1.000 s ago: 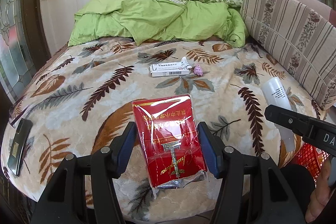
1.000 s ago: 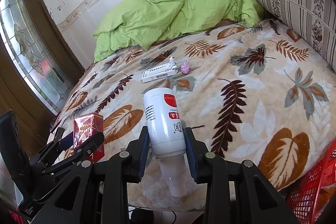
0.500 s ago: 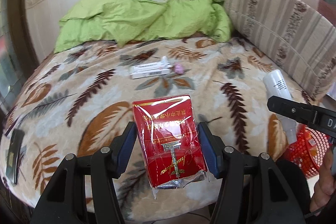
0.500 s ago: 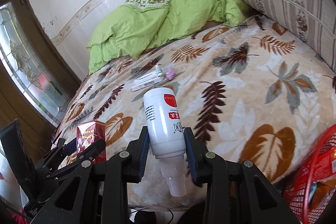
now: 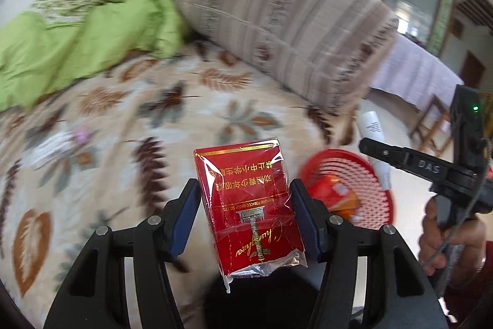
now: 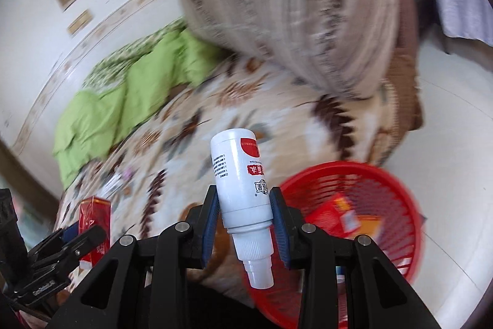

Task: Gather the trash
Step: 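Carry the red pack and white bottle over the red basket and open both grippers, then move both grippers back over the remaining trash on the bed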

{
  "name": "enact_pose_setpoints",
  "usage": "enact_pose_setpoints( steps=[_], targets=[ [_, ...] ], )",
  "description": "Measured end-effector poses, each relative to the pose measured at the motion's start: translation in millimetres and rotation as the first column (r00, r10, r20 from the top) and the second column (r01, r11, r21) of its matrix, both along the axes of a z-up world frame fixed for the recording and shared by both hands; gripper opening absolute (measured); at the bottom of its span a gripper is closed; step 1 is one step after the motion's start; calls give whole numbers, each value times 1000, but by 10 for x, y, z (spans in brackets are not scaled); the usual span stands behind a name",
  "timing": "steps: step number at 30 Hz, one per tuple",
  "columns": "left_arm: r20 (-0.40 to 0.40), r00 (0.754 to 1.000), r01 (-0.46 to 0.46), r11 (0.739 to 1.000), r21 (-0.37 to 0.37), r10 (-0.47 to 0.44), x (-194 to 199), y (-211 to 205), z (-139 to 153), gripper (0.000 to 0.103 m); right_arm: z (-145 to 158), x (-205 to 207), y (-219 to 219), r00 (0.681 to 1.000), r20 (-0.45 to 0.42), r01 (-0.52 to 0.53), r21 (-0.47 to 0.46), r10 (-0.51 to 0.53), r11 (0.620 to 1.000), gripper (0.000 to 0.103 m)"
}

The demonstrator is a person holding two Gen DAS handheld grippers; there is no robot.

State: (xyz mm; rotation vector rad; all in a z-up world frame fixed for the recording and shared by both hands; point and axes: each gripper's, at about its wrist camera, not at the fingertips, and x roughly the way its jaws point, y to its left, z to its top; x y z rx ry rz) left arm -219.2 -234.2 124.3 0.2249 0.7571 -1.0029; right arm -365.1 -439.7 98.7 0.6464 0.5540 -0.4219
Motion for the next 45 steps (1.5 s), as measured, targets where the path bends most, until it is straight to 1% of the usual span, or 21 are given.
enact_pose_setpoints(
  steps=[2,5,8,9,10,13,16,19,22,25,29,33,36,41,45],
  targets=[
    [-35,997,69,998,-3,-69,-115,-290,9,59,17,-163,-171,999,-1,47,1,-47,999,35],
    [-93,985,148,989,-1,-147,-256,-665,-18,59,38,-351,-357,995,-6,103,2,-103,995,35],
    [-129,968,219,976,2,-217,-421,-971,-74,60,9,-444,-450,992,-24,123,16,-122,992,36],
    [-133,965,231,973,10,-228,-460,-1042,-100,64,-11,-460,-471,991,-29,131,19,-131,991,40],
    [-130,965,232,972,23,-228,-497,-1096,-138,68,-29,-478,-498,989,-35,143,25,-143,989,48],
    [-150,966,218,975,34,-211,-480,-1094,-215,68,-58,-542,-547,987,-27,161,37,-160,986,49],
    [-170,974,161,986,38,-153,-335,-938,-269,69,-64,-509,-536,989,-21,148,35,-148,988,49],
    [-142,986,90,995,52,-82,-184,-687,-283,69,-72,-360,-466,994,-9,108,51,-107,993,49],
    [-109,994,10,998,65,-3,2,-401,-303,69,-82,-105,-291,1000,-5,29,54,-29,998,49],
    [-92,993,-72,995,67,78,212,-95,-318,69,-72,202,-16,997,-9,-71,36,72,997,49],
    [-87,980,-173,982,72,179,461,310,-366,69,-85,570,337,982,-27,-187,19,187,982,49],
    [-89,959,-264,961,80,270,661,691,-427,69,-115,855,621,963,-48,-265,1,265,964,49],
    [-57,944,-320,943,90,326,738,891,-433,69,-140,1022,812,948,-62,-313,0,312,950,49],
    [29,927,-376,922,90,375,762,1101,-383,69,-138,1252,1101,923,-95,-376,-27,372,926,49],
    [54,918,-395,915,81,392,770,1208,-371,69,-105,1366,1245,910,-112,-406,-42,400,913,49]
  ],
)
